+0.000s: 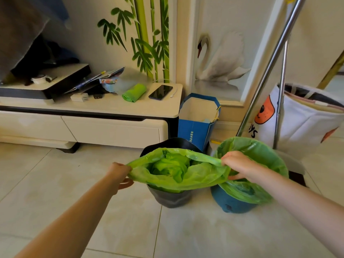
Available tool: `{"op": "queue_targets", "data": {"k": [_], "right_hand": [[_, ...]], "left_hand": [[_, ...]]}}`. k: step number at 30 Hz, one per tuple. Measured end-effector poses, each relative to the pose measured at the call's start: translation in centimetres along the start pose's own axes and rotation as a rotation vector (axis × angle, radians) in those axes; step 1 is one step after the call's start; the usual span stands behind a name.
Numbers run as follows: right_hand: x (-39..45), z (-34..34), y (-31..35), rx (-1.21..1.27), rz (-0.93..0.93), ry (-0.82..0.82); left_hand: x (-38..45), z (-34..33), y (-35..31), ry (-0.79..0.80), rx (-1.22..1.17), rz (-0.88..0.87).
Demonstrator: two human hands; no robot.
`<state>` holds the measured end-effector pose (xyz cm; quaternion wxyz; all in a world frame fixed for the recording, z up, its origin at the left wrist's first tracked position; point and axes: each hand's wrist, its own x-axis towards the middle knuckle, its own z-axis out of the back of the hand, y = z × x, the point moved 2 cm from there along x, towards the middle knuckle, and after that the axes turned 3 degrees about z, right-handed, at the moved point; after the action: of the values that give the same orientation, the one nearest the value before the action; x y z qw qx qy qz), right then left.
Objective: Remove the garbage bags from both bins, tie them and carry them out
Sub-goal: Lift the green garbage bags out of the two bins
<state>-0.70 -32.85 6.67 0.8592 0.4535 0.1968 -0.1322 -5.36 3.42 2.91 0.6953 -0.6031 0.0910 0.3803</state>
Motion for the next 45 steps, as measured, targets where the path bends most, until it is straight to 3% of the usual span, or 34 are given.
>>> {"op": "queue_targets", "data": {"k": [5, 17, 26, 31, 35, 45], "right_hand": [[-0.1, -1.6, 0.2, 0.061, -0.052, 0.137], [1.1, -0.1, 7.9, 0.383, 0.059, -0.111], [-0.9, 3.6, 13.2, 0.55, 0.369, -0.308], [-4.4, 5.6, 16.4, 0.503, 0.588, -0.409], [-8.2, 7.3, 18.8, 0.453, 0.735, -0.467], [-17.3, 9.9, 19.8, 0.496, 0.865, -0.567]], "left_hand": [[-0.5, -1.7, 1.1, 0.185, 0.004, 0.104], [0.2, -1.5, -8.1, 0.036, -0.161, -0.223], [-2.8, 1.4, -13.8, 0.01, -0.299, -0.409], [-6.8, 2.7, -17.0, 0.023, -0.294, -0.527], [-11.5, 3.7, -18.8, -0.094, -0.267, -0.725], [-22.0, 4.5, -19.9, -0.159, -0.309, -0.975]]}}
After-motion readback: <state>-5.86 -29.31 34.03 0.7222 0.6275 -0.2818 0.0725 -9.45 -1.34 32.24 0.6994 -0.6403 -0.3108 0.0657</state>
